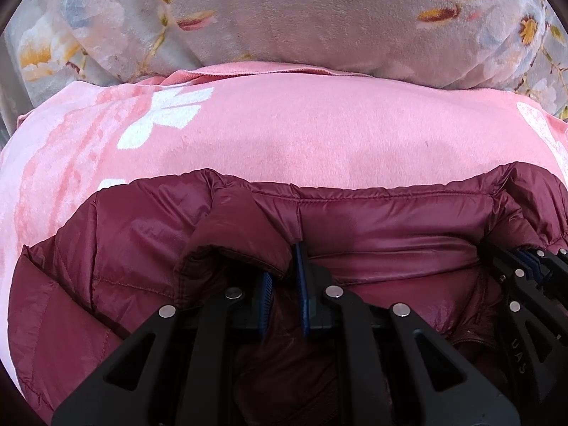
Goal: Fold large clothes
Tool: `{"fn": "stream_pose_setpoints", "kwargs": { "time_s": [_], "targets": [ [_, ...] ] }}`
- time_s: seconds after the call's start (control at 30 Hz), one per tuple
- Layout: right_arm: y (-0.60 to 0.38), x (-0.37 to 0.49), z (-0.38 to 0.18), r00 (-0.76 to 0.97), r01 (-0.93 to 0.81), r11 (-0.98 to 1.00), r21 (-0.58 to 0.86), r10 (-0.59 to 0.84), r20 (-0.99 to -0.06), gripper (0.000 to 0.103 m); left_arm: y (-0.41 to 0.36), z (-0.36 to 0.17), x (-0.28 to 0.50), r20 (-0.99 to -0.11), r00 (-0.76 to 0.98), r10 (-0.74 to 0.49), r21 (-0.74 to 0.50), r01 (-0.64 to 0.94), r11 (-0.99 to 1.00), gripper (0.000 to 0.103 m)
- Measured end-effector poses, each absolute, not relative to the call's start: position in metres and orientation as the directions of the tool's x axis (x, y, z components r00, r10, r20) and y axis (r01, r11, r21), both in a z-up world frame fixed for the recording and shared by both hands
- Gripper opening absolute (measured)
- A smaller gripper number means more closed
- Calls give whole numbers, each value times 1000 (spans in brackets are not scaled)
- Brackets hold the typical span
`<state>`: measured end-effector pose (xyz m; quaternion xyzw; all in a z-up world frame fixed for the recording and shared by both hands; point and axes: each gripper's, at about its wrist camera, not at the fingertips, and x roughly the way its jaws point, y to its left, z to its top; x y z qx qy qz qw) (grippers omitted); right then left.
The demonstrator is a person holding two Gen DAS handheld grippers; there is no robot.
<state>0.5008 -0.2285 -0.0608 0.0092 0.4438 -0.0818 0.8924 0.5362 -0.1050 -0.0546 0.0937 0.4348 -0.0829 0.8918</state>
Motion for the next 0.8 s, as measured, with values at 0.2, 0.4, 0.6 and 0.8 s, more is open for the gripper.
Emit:
{"fn": "stream_pose_setpoints", "kwargs": {
  "time_s": [0.2,0.4,0.6,0.8],
  "targets": [
    [-228,501,-61,593,155,986,-57,-139,-793,4,-105,-55,535,-790,610,-61,103,230,968,12],
    [-228,501,-60,592,154,986,-62,-142,-793,4,-105,-54,534,-789,612,-54,115,232,966,12],
    [-227,502,-60,592,151,986,-65,-143,-793,5,-109,-53,533,-786,618,-31,145,234,961,12],
    [-229,492,-53,587,144,989,-44,-121,-800,13,-114,-50,527,-767,639,50,235,207,950,28]
  ]
}}
